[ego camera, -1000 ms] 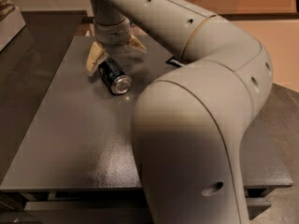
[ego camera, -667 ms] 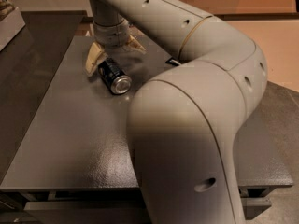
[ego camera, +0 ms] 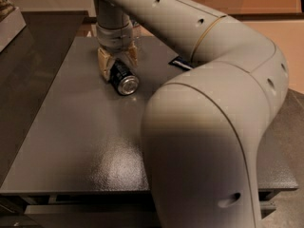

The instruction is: Place pepsi can upright

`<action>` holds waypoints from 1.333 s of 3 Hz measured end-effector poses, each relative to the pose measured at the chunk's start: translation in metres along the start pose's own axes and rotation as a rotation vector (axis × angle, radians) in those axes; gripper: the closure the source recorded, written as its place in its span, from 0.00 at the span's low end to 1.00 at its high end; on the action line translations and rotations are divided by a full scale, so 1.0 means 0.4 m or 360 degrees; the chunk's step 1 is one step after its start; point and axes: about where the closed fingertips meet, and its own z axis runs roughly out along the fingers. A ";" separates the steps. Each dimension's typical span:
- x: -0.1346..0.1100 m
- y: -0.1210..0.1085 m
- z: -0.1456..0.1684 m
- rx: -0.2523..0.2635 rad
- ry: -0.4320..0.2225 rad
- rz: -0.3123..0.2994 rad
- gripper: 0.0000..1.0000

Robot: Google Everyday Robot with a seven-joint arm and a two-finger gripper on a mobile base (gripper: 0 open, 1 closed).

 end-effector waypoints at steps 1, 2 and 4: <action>0.016 0.006 -0.001 -0.0018 0.0005 -0.0010 0.63; 0.018 0.006 -0.031 -0.0030 -0.0058 -0.0061 0.87; 0.022 0.002 -0.173 -0.0031 -0.0527 -0.0472 1.00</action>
Offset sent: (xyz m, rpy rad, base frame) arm -0.0185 -0.0118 0.0314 0.0420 -0.0361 0.0820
